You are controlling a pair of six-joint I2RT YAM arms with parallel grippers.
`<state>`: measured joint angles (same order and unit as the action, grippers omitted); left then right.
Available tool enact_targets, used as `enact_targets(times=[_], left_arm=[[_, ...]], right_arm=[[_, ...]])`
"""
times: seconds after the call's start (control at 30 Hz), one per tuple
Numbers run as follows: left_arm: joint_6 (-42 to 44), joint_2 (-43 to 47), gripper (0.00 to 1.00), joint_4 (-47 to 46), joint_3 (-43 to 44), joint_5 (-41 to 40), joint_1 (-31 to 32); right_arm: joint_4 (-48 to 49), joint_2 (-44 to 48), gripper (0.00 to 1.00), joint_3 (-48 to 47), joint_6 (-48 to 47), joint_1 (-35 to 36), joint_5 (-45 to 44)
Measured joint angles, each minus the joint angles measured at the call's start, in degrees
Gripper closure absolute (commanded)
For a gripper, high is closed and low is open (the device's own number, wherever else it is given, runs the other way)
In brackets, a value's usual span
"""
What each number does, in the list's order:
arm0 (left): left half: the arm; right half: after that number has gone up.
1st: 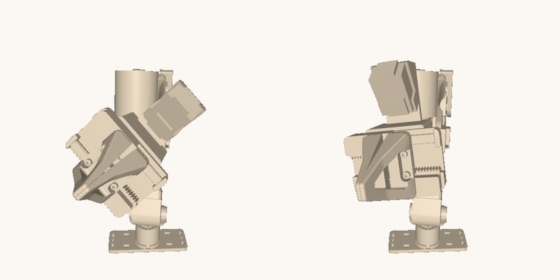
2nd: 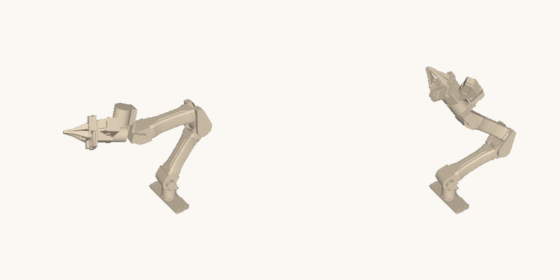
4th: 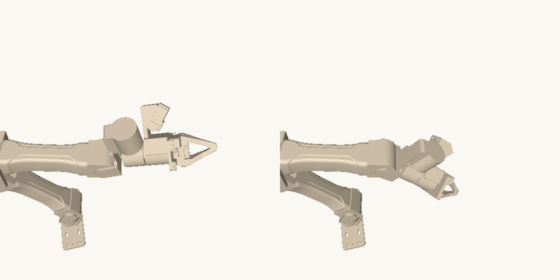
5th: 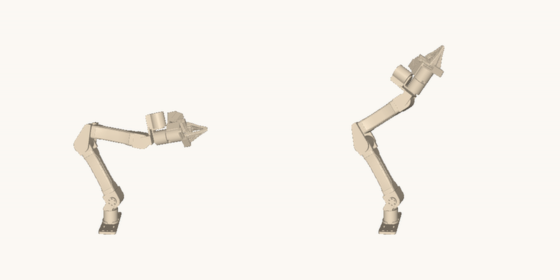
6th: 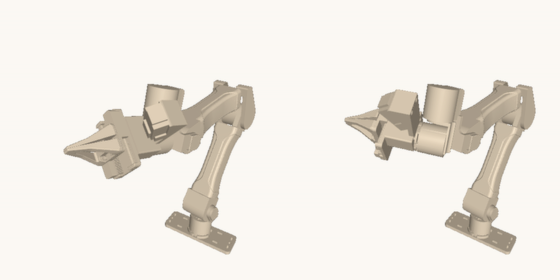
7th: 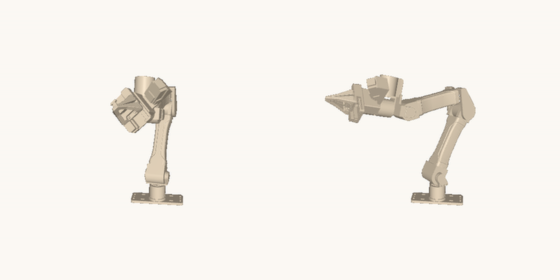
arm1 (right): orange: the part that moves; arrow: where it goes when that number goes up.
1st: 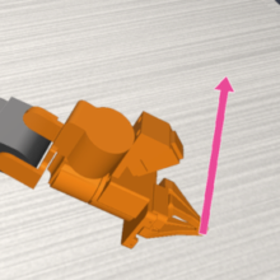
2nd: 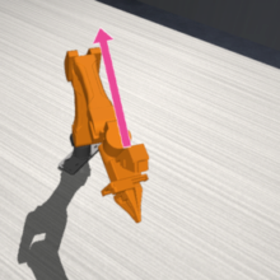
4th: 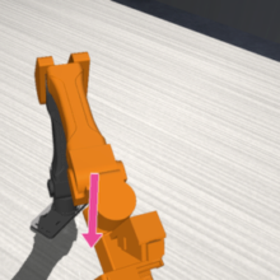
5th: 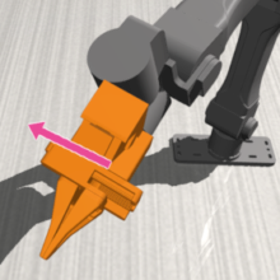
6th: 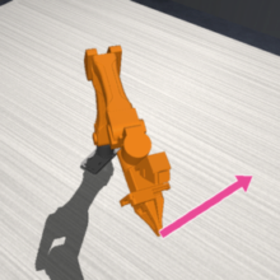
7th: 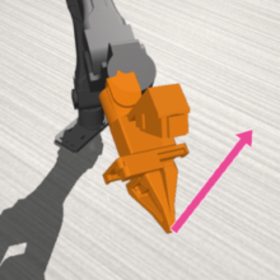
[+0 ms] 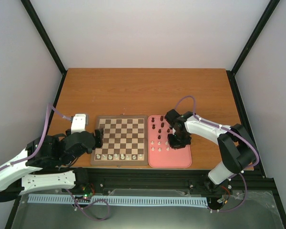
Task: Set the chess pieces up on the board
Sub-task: Pick up the chess piece from the storage box, then place the chess piece on the chessboard.
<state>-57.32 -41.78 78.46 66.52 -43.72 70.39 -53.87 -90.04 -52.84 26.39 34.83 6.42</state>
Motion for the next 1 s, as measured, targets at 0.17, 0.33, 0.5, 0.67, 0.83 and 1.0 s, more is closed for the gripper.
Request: enact_targets(times=[0.17, 0.33, 0.5, 0.67, 0.83, 1.0], left_arm=[[0.02, 0.11, 0.0, 0.0, -0.37, 0.0, 0.0], [0.04, 0.2, 0.0, -0.07, -0.63, 0.04, 0.0], [0.07, 0.55, 0.0, -0.22, -1.44, 0.33, 0.0], [0.07, 0.72, 0.0, -0.42, -1.97, 0.52, 0.0], [0.07, 0.72, 0.0, -0.44, -2.36, 0.7, 0.0], [0.04, 1.25, 0.0, -0.42, -2.36, 0.68, 0.0]], right_arm=[[-0.83, 0.81, 0.94, -0.02, 0.44, -0.04, -0.37], [-3.56, 4.13, 0.94, -1.4, 0.79, -0.04, -1.62], [-7.21, 6.62, 0.94, -5.9, 1.53, 0.79, -1.97], [-9.81, 5.64, 0.94, -14.08, 3.39, 6.82, -1.97], [-9.51, -1.75, 0.94, -23.74, 5.05, 14.99, -0.61], [-8.68, -10.91, 0.94, -29.64, 5.75, 20.24, 0.94]])
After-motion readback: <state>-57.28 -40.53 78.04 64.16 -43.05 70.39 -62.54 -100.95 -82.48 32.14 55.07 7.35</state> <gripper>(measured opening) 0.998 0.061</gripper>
